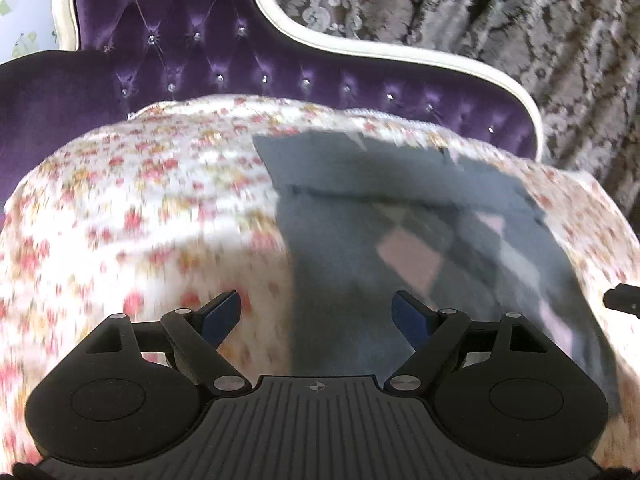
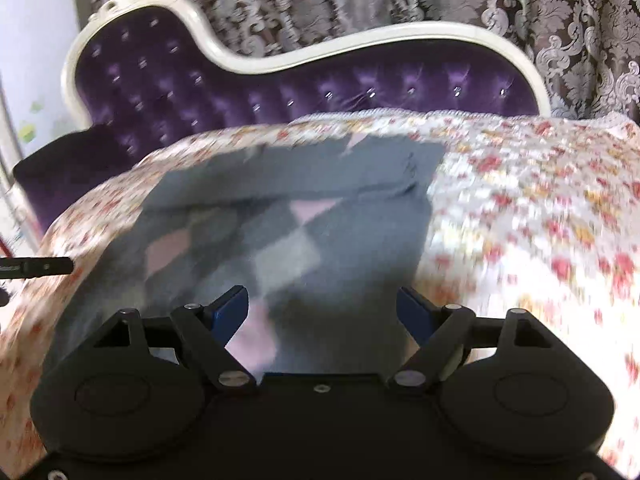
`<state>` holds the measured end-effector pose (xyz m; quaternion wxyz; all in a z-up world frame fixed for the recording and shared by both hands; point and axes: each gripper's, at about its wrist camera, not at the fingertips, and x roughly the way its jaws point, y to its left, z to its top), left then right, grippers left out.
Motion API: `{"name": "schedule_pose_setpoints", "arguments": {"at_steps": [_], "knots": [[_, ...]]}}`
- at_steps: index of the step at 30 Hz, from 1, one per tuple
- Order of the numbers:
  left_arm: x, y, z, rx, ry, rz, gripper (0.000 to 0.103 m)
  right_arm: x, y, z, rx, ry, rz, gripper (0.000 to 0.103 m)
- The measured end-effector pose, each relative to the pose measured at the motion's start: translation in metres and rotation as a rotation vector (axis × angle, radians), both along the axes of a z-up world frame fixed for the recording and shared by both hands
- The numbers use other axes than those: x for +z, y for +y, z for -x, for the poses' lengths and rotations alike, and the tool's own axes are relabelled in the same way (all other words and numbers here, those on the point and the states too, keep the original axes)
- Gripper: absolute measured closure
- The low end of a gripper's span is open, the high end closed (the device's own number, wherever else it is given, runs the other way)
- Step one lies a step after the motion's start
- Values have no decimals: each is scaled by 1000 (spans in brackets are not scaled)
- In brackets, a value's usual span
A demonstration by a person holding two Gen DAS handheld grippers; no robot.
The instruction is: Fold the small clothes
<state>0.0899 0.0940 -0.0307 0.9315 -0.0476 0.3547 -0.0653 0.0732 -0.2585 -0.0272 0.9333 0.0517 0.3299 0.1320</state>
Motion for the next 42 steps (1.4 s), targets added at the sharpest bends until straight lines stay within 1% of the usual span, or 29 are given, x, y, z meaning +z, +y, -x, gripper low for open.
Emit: {"name": "schedule_pose_setpoints", "arguments": {"at_steps": [5, 8, 11, 16, 21, 23, 25, 29, 31, 32, 33, 34, 36, 38, 39, 40, 41, 42], "knots": [[-8, -7, 36, 22, 11, -5, 21, -9, 1, 40, 19, 35, -19, 20], [-12, -10, 50, 13, 18, -2, 22, -15, 2, 56, 21, 57, -30, 20], [-19, -12, 58, 3, 36, 19, 22, -22, 4, 66, 31, 83, -72, 21], [-28, -16, 68, -11, 51, 11, 22, -31, 6, 74, -4, 116, -104, 21], [-31, -17, 73, -13, 45, 17, 22, -34, -3, 78, -16, 129, -235, 21], [-34, -17, 72, -13, 56, 34, 21, -36, -6, 77, -24, 133, -287, 23], [-36, -17, 71, -15, 57, 40, 21, -38, -9, 74, -31, 136, -330, 28], [-36, -22, 68, -34, 53, 38, 22, -40, -5, 70, -35, 129, -345, 28], [-36, -25, 66, -63, 57, 51, 22, -40, -2, 68, -32, 126, -339, 28], [-36, -27, 66, -81, 57, 64, 23, -40, -2, 67, -31, 125, -335, 28], [-35, -29, 65, -99, 58, 80, 29, -40, -1, 67, -29, 123, -329, 28], [-35, -31, 65, -111, 57, 89, 31, -39, 0, 67, -27, 122, -323, 28], [-35, -35, 66, -122, 52, 84, 34, -39, 1, 68, -22, 117, -315, 28], [-36, -35, 66, -115, 47, 73, 41, -39, 0, 68, -18, 116, -314, 28], [-36, -34, 67, -106, 45, 73, 47, -40, 0, 69, -16, 117, -315, 29], [-35, -32, 67, -97, 44, 76, 51, -39, -1, 69, -17, 118, -314, 31], [-36, -29, 68, -88, 43, 84, 56, -39, -1, 69, -19, 120, -310, 33], [-36, -26, 68, -80, 43, 93, 61, -39, -2, 69, -23, 121, -304, 37]]}}
